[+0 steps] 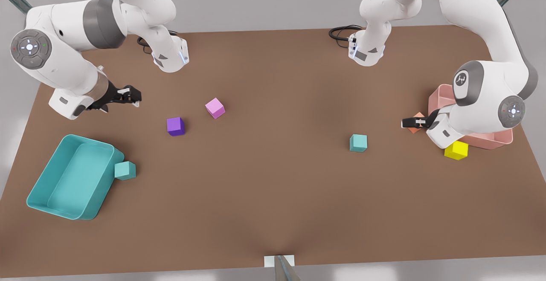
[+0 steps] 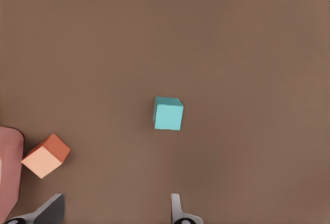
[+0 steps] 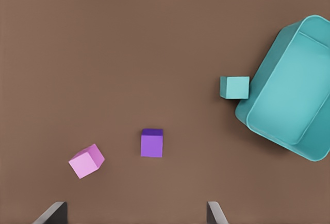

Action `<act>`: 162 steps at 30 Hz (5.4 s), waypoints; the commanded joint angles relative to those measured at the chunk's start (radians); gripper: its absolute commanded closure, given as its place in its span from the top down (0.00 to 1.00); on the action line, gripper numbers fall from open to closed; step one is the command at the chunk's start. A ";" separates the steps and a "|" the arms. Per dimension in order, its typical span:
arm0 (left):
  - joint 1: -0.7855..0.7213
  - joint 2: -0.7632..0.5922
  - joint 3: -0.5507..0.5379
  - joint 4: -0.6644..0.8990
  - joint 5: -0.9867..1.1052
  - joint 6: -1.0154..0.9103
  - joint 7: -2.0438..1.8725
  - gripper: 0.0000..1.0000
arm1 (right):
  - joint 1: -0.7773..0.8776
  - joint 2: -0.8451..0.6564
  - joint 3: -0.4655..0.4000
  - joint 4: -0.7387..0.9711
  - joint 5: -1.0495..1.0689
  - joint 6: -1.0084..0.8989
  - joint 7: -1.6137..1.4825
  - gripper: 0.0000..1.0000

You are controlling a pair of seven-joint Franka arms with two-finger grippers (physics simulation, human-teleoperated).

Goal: Stack the two blue cubes on top of each other

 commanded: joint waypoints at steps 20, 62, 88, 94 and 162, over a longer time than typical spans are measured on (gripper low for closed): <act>0.003 0.023 -0.001 -0.006 -0.001 0.020 0.026 1.00 | -0.184 0.350 -0.007 -0.193 0.125 0.727 -1.996 1.00; 0.012 0.031 -0.001 -0.003 -0.005 -0.007 0.030 1.00 | -0.224 0.430 -0.081 -0.453 0.087 0.977 -2.052 1.00; 0.012 0.031 -0.001 -0.003 -0.005 -0.007 0.029 1.00 | -0.224 0.470 -0.105 -0.485 0.087 0.962 -2.021 1.00; 0.012 0.031 -0.001 -0.003 -0.005 -0.007 0.029 1.00 | -0.226 0.494 -0.110 -0.480 0.088 0.973 -2.017 1.00; -0.327 0.155 0.142 -0.570 -0.034 0.738 -0.086 1.00 | 0.606 0.988 -0.102 0.337 0.344 0.739 -0.464 1.00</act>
